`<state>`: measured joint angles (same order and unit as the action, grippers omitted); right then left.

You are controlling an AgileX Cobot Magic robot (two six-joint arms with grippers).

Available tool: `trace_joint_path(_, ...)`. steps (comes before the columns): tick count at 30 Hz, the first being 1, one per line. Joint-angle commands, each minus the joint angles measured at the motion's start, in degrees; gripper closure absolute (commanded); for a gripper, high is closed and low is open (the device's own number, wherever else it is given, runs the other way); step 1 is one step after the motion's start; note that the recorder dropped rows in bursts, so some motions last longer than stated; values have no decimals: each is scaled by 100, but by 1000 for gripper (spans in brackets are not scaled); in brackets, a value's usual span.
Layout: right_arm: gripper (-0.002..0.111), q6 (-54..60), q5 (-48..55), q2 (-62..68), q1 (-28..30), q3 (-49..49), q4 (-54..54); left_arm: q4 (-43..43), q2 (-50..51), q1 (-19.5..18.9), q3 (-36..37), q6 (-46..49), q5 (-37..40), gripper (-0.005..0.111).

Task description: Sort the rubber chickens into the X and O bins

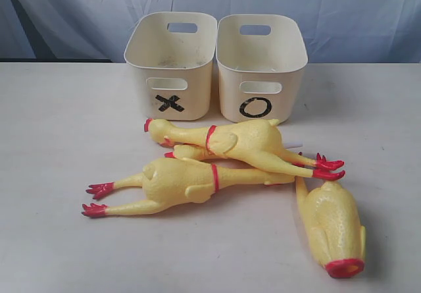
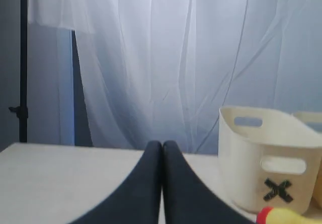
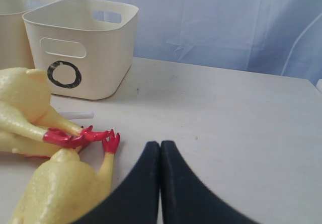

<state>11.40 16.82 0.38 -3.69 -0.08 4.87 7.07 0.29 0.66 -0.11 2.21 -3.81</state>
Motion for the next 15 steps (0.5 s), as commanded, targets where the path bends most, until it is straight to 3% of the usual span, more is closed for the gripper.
trace_joint_path(1, 109, 9, -76, -38, 23, 8, -8, 260, -29, -4, 11, -647, -750, 107)
trace_joint_path(8, 109, 9, -76, -38, 23, 8, -8, 250, -29, -4, 11, -1654, -1306, 107)
trace_joint_path(11, 109, 9, -76, -38, 23, 8, -8, 250, -29, -4, 11, -1731, -1149, 107)
trace_joint_path(15, 109, 9, -66, -38, 23, 8, -8, 165, -29, -4, -331, -1773, -385, 107)
